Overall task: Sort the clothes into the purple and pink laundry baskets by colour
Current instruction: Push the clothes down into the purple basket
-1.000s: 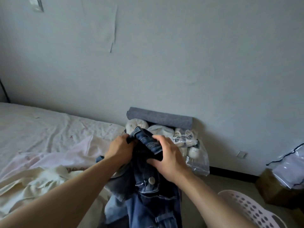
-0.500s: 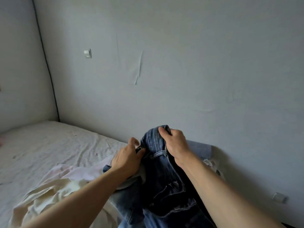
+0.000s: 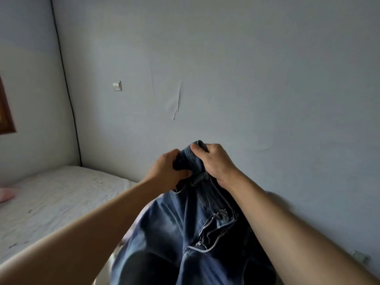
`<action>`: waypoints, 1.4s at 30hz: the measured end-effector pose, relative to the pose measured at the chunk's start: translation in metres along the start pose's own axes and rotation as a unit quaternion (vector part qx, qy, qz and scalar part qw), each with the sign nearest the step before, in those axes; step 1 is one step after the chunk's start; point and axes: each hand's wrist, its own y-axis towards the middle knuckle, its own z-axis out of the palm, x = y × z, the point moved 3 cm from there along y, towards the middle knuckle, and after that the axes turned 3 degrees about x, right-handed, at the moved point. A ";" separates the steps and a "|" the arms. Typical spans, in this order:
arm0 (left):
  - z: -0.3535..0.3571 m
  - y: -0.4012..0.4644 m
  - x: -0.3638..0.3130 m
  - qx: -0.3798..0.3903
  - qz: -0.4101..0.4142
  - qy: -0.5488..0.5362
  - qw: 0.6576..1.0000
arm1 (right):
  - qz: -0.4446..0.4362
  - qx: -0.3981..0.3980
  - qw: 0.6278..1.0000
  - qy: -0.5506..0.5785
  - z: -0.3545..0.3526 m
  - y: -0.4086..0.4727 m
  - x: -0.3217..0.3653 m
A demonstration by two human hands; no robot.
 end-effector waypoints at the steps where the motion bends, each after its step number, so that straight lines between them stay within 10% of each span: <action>1: -0.004 0.002 -0.006 -0.006 0.012 -0.019 1.000 | 0.002 0.000 1.000 0.001 -0.003 0.001 0.005; 17: -0.021 0.003 -0.033 0.001 0.024 -0.201 0.979 | 0.064 0.027 0.996 -0.051 -0.034 -0.013 0.012; 25: -0.034 -0.002 -0.053 0.101 0.264 0.249 0.926 | 0.021 -0.034 0.996 -0.080 -0.034 -0.002 0.011; 32: -0.040 0.004 -0.052 0.080 0.231 0.375 0.894 | 0.020 0.076 0.997 -0.001 -0.029 -0.015 0.011; 42: -0.071 0.010 -0.035 0.042 0.166 0.331 0.928 | 0.084 0.081 0.945 -0.304 -0.025 -0.025 -0.042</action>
